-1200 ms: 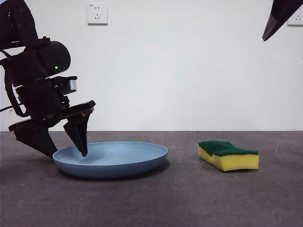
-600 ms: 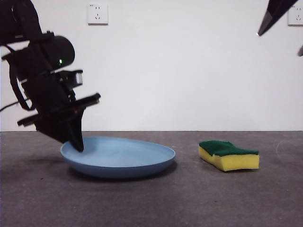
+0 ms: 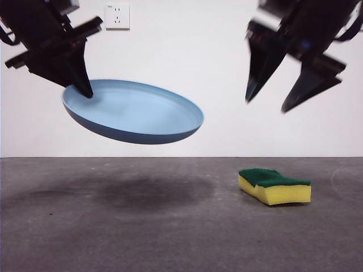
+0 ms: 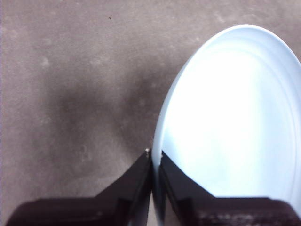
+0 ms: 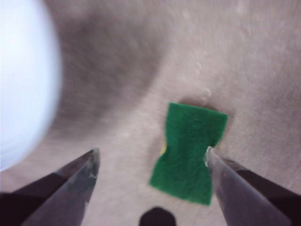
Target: Pick up the plate,pick up the cloth,clean the plate with the cloth
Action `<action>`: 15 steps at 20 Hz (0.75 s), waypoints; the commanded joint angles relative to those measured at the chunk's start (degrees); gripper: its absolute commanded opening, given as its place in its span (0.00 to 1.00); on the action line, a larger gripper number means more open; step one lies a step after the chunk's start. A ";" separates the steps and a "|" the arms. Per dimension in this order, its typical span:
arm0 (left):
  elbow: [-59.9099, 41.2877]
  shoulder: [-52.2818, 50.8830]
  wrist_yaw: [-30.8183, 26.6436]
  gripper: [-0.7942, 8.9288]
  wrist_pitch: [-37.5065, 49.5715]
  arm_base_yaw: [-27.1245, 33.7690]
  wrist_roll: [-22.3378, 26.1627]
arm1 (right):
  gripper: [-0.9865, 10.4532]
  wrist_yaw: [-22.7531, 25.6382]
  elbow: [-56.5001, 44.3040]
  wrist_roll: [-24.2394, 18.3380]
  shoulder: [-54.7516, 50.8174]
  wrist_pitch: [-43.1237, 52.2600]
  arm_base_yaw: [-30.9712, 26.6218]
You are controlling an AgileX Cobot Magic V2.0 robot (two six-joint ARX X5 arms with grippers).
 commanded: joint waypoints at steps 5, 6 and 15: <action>-0.09 -0.96 0.09 0.07 -3.76 -0.13 1.68 | 0.52 4.20 1.16 -1.29 10.71 -0.20 1.05; -0.09 -0.96 0.07 0.07 -3.80 -0.33 1.68 | 0.52 4.17 1.16 -1.31 11.87 -0.09 1.03; -0.09 -0.96 0.09 0.07 -4.28 -0.72 1.73 | 0.43 4.17 1.14 -1.29 19.37 1.16 0.98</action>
